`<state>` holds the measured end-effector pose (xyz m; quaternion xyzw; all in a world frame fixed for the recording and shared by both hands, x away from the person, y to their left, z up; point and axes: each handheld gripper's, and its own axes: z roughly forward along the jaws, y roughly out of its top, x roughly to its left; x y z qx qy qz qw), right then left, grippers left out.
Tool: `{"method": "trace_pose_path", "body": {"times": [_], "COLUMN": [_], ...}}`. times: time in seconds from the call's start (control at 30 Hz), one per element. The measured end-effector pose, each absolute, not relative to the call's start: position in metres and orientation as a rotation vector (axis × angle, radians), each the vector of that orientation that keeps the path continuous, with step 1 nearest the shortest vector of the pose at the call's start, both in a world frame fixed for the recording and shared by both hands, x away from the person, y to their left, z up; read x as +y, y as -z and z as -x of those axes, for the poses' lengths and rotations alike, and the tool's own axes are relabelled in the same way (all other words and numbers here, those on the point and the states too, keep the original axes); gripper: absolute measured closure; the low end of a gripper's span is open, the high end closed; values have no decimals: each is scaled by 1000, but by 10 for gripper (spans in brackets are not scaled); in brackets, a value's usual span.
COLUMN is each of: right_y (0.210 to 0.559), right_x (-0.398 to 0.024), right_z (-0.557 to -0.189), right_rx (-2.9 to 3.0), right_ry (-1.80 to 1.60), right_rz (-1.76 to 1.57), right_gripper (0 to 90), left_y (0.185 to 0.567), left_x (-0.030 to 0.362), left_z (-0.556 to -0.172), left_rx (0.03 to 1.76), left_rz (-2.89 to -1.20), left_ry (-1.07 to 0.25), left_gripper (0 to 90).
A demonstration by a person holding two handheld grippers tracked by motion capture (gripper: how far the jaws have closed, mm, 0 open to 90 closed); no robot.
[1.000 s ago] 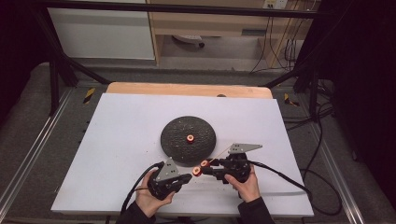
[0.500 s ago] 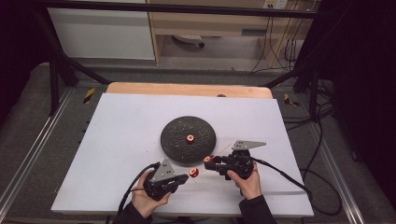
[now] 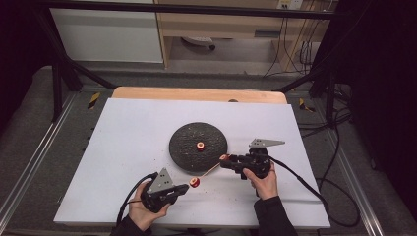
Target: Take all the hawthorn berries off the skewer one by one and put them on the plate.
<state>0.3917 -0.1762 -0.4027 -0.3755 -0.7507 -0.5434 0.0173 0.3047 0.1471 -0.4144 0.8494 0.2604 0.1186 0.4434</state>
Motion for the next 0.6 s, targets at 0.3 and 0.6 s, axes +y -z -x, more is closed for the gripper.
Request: {"method": "trace_pose_path", "body": {"times": [0.3,0.6], "right_y": [398,387], "right_x": [-185,-191], "right_z": [-409,-426], "right_rx": [-2326,-2339], "right_ry": [1692,1703], "right_rz": [1229,1297], "right_gripper": [596,597], "left_y": [417,417], "left_x": [161,180], "left_z": [-304,-304], "left_rx": [670,713], "left_rz": [-2104,-2081], "left_ry": [-305,-326], "left_gripper": [881,881]}}
